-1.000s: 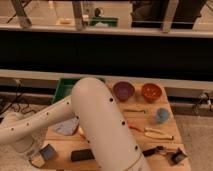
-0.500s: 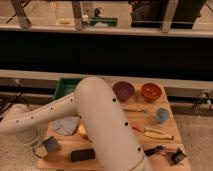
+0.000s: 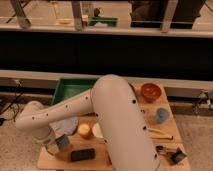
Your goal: Wipe table surface with sponge
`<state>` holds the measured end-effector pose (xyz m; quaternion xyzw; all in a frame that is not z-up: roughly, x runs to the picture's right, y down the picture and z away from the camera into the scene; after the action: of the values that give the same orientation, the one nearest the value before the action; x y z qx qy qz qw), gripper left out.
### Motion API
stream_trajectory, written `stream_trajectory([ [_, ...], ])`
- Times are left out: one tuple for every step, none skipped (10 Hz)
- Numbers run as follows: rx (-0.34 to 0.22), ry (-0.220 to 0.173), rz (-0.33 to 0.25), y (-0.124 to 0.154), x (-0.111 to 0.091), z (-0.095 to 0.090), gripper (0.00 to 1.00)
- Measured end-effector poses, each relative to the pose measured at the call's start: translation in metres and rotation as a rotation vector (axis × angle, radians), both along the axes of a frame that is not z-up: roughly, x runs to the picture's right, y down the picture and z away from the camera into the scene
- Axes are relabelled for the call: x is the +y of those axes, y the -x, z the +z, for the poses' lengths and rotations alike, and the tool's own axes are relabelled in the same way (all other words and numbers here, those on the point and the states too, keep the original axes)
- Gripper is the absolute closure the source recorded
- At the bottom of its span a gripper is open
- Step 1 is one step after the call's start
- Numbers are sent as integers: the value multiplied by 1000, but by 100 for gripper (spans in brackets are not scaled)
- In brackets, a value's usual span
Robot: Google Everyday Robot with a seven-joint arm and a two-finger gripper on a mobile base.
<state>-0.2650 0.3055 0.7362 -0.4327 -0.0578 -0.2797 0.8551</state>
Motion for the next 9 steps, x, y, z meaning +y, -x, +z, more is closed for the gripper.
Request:
stream_trajectory([
  [1,1,-1,0,2,-3,100],
  [-1,3,-5,-1,6,-7,100],
  [-11,6,-10,2,12,-13,100],
  [-31,12,-14,10,21,-22,100],
  [-40,14,-22,13,24,-25,100],
  [-54,18,-24,19,28,-28,100],
  [-63,20,-23,23,29,-29,100],
  [-69,21,-23,24,29,-28,100],
  [-74,20,-22,26,27,-28,100],
])
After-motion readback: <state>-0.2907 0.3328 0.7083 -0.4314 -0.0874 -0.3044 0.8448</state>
